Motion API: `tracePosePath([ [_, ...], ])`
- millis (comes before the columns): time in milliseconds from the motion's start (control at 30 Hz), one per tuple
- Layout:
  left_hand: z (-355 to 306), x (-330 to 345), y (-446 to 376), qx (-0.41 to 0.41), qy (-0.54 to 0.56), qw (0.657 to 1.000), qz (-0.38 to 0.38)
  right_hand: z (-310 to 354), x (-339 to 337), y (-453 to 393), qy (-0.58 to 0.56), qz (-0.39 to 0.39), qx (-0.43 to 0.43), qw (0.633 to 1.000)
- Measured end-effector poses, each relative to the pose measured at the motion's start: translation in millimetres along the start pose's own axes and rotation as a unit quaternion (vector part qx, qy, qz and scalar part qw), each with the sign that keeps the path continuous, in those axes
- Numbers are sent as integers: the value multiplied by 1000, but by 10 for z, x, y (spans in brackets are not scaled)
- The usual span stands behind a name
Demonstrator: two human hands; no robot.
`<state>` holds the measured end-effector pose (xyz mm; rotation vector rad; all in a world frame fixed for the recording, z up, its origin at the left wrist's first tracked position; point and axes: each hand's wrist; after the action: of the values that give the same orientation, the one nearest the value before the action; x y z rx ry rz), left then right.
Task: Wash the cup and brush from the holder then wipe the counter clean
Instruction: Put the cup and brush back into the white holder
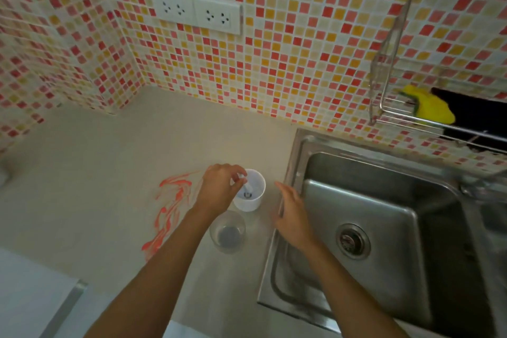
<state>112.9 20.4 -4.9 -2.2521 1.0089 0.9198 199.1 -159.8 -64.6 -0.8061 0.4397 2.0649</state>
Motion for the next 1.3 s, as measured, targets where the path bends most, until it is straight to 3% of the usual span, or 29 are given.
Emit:
tracePosePath([
  [167, 28, -35, -111, 57, -47, 996, 41, 21, 160, -67, -30, 3, 35, 999],
  [300, 14, -46, -149, 57, -38, 996, 59, -100, 317, -221, -19, 34, 34, 999],
  [533, 26, -57, -181, 68, -49, 995, 60, 111, 295, -257, -72, 31, -9, 997],
  [967, 18, 106, -112, 99, -54, 991, 70, 124, 406, -255, -124, 41, 35, 991],
  [1133, 188, 83, -9, 86, -45, 994, 43, 167, 382, -261, -148, 49, 45, 987],
  [1300, 392, -99, 535, -35, 102, 988, -108, 166, 319, -233, -167, 61, 90, 980],
])
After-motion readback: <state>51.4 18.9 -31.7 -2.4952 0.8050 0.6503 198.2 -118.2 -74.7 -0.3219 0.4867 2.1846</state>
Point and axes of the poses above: each hand's wrist, its own y-axis away from the middle knuckle, its own x-axis out of the palm, z = x × y, and after that the axes turned 8 degrees about -z, right-handed
